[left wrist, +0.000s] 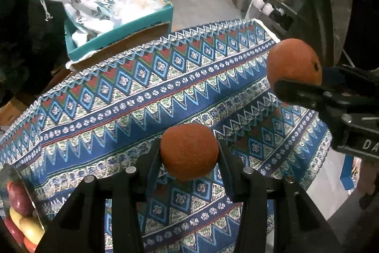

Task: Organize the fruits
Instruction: 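Grasp the small orange with the left tool while the right holds its orange, then carry both oranges over the glass bowl and lower them in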

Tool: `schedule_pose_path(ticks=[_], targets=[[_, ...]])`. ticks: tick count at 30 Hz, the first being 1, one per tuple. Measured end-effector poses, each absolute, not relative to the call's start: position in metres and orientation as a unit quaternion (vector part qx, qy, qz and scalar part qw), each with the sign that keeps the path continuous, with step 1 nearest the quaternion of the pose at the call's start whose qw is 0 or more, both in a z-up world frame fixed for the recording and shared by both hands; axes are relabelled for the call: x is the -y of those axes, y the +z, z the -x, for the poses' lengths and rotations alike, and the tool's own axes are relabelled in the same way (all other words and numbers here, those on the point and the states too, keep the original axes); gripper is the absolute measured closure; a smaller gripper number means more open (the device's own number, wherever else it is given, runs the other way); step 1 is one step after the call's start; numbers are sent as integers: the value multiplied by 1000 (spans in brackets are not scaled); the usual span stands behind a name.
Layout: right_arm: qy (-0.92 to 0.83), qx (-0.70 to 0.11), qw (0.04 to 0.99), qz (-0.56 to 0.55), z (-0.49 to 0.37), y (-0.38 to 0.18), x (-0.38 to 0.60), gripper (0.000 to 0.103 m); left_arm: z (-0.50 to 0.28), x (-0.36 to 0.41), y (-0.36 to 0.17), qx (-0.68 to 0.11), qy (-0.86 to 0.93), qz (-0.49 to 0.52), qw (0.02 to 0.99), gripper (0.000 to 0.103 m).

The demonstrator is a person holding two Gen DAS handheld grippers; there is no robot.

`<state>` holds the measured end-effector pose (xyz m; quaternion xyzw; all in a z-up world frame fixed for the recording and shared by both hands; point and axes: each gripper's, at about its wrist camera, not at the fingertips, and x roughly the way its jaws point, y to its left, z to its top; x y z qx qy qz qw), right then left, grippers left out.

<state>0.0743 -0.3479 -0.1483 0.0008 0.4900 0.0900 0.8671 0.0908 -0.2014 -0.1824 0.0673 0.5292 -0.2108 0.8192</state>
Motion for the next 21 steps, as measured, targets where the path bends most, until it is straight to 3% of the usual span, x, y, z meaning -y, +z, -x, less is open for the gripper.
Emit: schedule_pose_path(ticks=[21], targets=[[179, -445, 877, 22, -67, -94, 258, 37, -59, 119, -106, -460, -169, -44, 871, 57]])
